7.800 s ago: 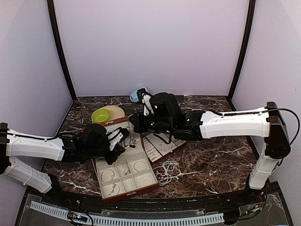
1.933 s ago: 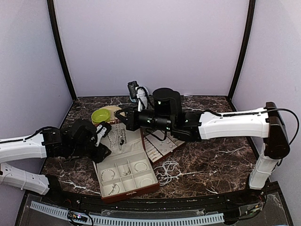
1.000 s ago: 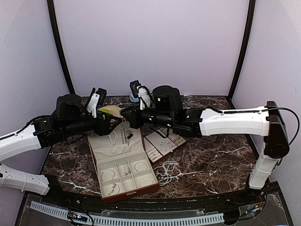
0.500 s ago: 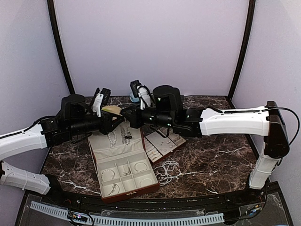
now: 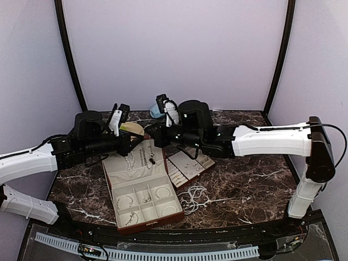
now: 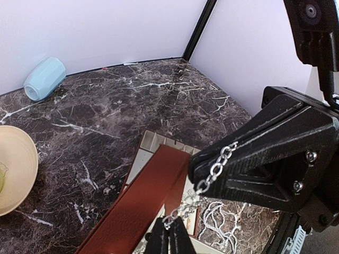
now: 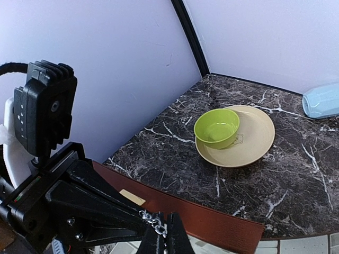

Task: Organize the mixed jewelry
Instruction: Hang the necklace on the necklace hanger.

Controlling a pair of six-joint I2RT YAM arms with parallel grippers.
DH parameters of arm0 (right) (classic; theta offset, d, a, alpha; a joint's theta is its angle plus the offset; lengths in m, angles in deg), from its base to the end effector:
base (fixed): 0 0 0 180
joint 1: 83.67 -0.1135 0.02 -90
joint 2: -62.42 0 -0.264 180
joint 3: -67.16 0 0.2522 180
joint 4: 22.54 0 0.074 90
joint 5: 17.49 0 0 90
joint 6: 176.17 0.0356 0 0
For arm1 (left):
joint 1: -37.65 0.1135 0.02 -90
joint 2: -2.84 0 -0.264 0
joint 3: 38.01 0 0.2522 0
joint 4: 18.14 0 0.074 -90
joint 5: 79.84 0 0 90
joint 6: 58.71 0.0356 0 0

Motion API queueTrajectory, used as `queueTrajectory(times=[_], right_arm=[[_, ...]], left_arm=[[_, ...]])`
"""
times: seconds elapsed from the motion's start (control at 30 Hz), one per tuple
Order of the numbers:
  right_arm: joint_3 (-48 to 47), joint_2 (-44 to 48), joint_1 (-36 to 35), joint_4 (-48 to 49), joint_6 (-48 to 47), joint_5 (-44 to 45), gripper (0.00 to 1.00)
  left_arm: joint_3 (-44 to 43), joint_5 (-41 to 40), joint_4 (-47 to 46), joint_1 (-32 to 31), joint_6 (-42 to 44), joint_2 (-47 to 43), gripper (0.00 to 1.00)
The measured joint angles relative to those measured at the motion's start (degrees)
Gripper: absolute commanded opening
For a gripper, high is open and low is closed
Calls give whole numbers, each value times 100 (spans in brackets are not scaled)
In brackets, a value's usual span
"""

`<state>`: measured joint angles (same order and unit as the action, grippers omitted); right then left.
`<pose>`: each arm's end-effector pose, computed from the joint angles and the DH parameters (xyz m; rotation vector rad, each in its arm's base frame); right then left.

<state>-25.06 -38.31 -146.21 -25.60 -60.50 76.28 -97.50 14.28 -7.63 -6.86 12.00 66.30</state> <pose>0.1985 0.3768 0.3136 -0.5514 1.8151 1.0322 0.1834 -0.1839 0.3048 0.4682 1.8494 -0.8388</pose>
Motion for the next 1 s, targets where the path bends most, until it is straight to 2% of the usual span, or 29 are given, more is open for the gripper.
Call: queueTrajectory(times=[0.6, 1.0], right_arm=[[321, 0, 42, -160, 439, 140, 0], [326, -203, 44, -166, 656, 50, 0]], left_arm=[[-717, -214, 656, -13, 162, 640, 2], [-975, -603, 944, -247, 282, 811, 3]])
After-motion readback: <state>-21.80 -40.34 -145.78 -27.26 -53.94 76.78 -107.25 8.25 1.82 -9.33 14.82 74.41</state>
